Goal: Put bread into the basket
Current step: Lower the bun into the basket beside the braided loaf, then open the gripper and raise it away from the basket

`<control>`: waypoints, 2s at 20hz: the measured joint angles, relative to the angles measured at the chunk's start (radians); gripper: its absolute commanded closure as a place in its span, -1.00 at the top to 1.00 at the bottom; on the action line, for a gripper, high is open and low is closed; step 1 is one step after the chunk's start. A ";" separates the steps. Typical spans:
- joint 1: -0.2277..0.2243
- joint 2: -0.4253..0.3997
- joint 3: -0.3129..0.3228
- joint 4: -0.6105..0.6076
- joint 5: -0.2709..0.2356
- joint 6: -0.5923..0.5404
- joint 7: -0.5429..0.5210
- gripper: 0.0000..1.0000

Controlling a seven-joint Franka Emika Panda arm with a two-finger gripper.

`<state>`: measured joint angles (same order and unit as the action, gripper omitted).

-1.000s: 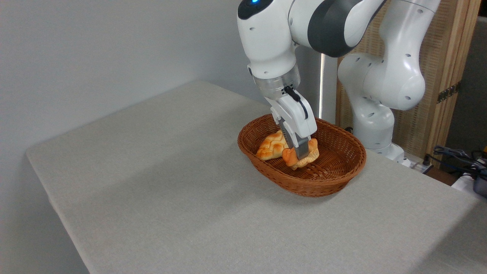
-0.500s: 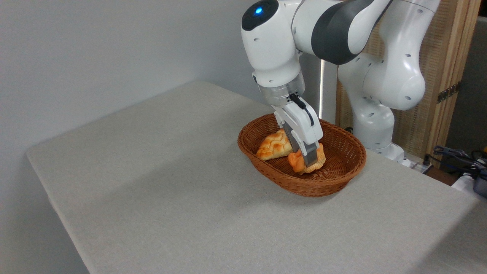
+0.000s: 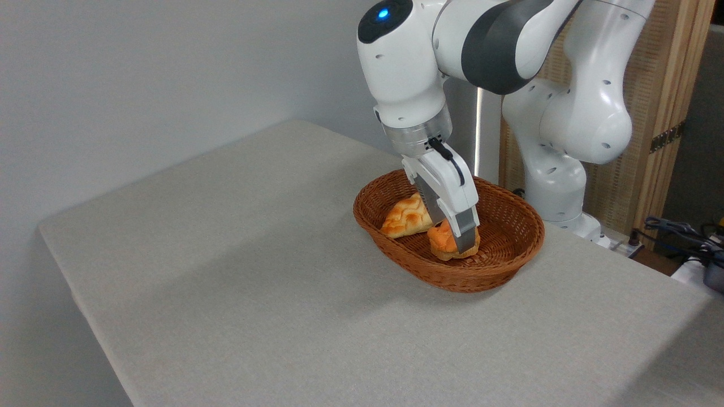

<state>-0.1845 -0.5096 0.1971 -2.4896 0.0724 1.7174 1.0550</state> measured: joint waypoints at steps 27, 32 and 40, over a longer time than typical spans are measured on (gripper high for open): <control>-0.007 0.426 0.002 0.837 -0.168 -0.176 -0.208 1.00; -0.006 0.427 0.002 0.841 -0.168 -0.175 -0.218 1.00; 0.031 0.443 -0.005 0.842 -0.168 -0.134 -0.220 1.00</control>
<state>-0.1533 -0.0663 0.1920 -1.6477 -0.0958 1.5831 0.8355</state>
